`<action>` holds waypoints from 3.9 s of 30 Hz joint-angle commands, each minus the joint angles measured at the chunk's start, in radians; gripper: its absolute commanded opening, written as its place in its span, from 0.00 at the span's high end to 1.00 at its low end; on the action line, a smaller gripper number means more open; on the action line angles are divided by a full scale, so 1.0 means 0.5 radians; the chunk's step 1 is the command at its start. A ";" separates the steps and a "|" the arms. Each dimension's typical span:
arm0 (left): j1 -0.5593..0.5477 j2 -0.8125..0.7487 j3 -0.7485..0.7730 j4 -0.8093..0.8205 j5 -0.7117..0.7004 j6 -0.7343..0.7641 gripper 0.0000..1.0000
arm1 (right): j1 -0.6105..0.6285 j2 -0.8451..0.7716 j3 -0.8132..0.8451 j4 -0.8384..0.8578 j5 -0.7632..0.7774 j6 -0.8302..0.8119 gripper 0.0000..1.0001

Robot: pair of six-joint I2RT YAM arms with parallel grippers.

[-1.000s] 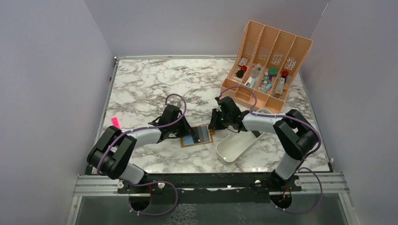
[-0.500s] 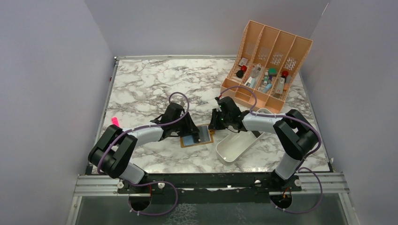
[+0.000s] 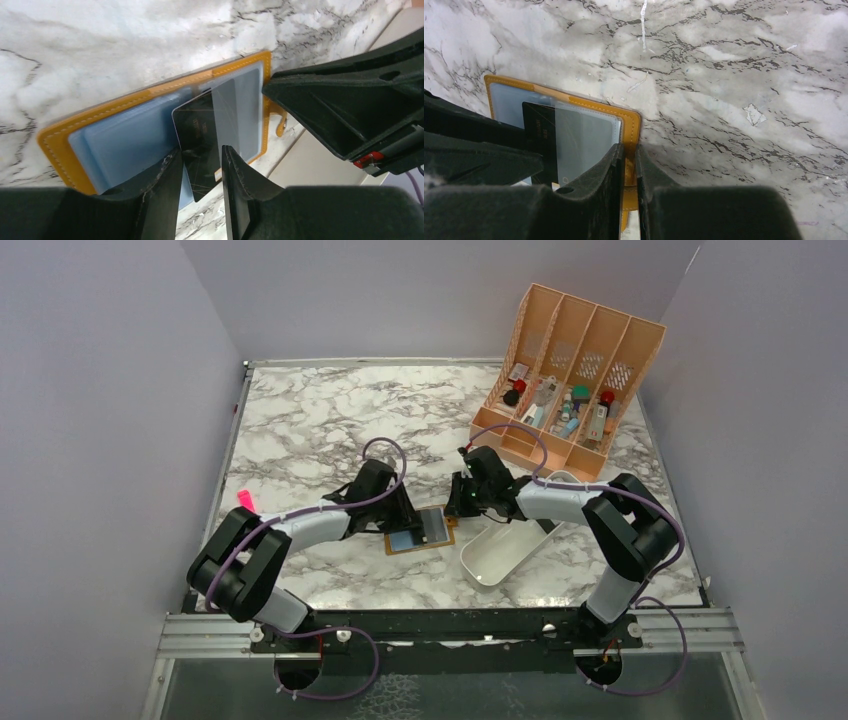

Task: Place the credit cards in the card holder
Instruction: Insert the credit card into the card holder.

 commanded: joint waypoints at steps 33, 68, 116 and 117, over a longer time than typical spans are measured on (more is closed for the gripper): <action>-0.033 0.374 0.593 -0.350 -0.141 0.263 0.49 | 0.012 -0.059 -0.101 0.124 0.183 0.439 0.76; -0.110 0.214 0.296 -0.096 0.157 0.070 0.38 | 0.017 -0.126 -0.166 0.011 -0.144 0.191 0.65; -0.175 0.076 0.339 -0.120 -0.045 0.017 0.37 | 0.012 -0.390 -0.057 -0.203 0.180 -0.031 0.59; -0.175 0.070 0.344 -0.132 -0.045 0.028 0.37 | 0.010 -0.425 -0.046 -0.234 0.243 -0.079 0.58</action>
